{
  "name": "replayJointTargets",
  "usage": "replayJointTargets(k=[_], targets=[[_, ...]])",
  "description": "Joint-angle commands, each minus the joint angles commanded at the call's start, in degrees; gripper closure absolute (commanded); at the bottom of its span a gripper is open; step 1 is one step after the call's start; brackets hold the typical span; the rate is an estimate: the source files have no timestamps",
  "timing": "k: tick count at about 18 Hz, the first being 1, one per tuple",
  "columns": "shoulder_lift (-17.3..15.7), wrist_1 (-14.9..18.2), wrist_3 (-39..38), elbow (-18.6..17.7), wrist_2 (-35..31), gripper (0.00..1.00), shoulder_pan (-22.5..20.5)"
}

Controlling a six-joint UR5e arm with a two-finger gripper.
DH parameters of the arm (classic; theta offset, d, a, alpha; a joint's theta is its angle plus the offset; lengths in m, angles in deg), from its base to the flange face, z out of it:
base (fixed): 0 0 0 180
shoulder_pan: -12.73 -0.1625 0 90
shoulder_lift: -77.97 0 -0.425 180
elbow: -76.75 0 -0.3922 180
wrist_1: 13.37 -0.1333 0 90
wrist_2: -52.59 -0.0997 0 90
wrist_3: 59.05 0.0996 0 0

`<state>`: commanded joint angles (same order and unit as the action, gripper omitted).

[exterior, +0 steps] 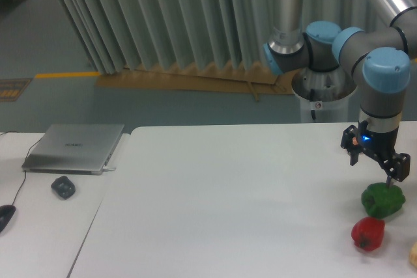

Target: Place the yellow pepper on the table

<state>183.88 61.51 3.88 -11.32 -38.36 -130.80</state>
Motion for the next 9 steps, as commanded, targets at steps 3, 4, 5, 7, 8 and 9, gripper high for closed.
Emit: replayJointTargets(k=[3,4,5,7,8,9], targets=[[-0.09,0.0,0.27,0.09,-0.99,0.0,0.0],[0.0,0.0,0.18,0.0,-1.34,0.0,0.09],[0.0,0.0,0.27,0.0,-1.77,0.0,0.18],[0.0,0.0,0.35,0.0,-2.04,0.0,0.18],[0.0,0.17,0.27,0.17,-2.13,0.0,0.18],[0.0,0.17,0.27,0.09,-2.13,0.0,0.18]])
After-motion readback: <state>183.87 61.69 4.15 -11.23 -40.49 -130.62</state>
